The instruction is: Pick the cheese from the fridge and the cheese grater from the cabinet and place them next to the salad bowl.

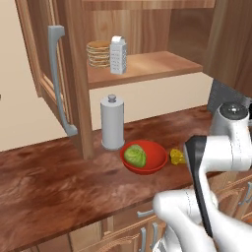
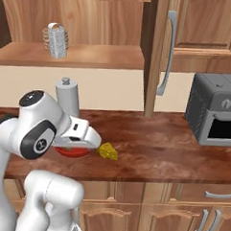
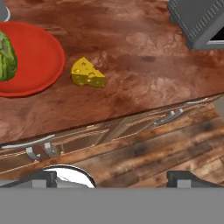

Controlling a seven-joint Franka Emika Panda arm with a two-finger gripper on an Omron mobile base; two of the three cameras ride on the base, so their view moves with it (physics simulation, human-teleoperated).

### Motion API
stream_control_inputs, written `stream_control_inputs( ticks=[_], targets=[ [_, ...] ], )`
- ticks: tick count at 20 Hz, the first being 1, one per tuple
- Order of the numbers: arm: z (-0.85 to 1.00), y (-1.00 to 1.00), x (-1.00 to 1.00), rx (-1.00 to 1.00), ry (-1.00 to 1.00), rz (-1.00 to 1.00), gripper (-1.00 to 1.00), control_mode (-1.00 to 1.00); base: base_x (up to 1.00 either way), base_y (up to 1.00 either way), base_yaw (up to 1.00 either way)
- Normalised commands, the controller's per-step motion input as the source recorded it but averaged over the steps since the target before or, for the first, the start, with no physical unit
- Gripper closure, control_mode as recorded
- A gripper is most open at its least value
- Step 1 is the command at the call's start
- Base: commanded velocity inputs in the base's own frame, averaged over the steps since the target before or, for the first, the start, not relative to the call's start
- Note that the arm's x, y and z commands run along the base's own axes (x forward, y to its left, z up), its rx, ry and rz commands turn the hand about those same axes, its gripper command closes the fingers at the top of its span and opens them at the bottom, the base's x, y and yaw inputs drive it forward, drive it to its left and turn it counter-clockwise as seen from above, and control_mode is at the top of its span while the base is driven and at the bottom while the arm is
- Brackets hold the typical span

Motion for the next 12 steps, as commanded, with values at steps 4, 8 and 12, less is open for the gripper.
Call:
stream_control_inputs(
  ticks=[4, 8, 12],
  targets=[
    [0.14, 0.21, -0.28, 0.04, -0.31, 0.04, -1.00, -1.00, 0.00, 0.00, 0.00],
    [0.28, 0.00, -0.20, 0.02, -0.13, 0.00, -1.00, -1.00, 0.00, 0.00, 0.00],
    [0.41, 0.19, -0.10, 0.00, -0.02, 0.00, -1.00, -1.00, 0.00, 0.00, 0.00]
  ],
)
